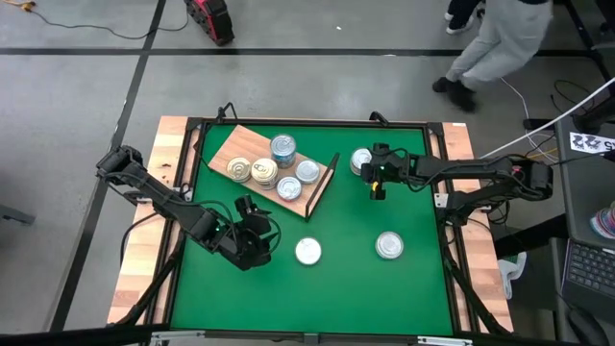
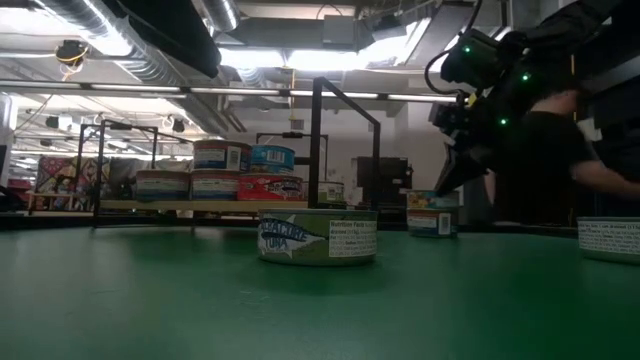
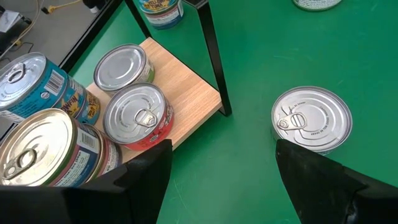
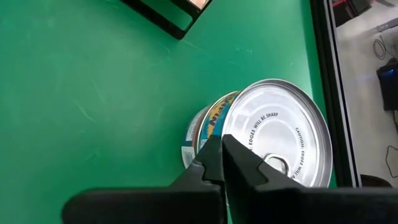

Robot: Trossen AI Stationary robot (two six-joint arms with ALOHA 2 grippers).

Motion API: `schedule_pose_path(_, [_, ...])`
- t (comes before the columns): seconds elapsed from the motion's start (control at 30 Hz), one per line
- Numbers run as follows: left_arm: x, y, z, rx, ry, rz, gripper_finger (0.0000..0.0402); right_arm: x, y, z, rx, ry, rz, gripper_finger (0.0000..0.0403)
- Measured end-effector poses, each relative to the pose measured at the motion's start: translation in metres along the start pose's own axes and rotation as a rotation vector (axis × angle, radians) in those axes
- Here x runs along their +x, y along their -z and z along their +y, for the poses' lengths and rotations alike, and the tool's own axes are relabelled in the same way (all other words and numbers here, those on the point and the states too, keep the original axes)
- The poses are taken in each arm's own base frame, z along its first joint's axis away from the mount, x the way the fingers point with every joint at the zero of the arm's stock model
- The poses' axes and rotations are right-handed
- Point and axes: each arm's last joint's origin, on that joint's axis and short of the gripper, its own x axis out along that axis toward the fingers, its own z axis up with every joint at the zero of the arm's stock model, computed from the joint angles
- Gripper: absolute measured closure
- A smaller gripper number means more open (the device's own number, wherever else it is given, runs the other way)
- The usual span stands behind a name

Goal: Stack canned seafood by type on shelf
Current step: Stack the sky blue tuna can on top of the sky blue tuna can

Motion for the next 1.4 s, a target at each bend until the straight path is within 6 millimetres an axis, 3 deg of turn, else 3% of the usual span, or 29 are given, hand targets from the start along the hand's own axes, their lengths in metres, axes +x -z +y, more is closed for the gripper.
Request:
schedule_pose_path(0.5, [0.0, 0.0, 0.0, 0.001, 0.001, -0.002, 0.0121, -0.019, 0.0, -0.004, 0.024, 0.018, -0.056, 0.0402])
schedule_pose_path(1.4, [-0.003, -0.025, -0.015, 0.042, 0.116, -0.206, 0.0121, -0.02, -0.004, -0.004, 0.103, -0.048, -0.118, 0.0403])
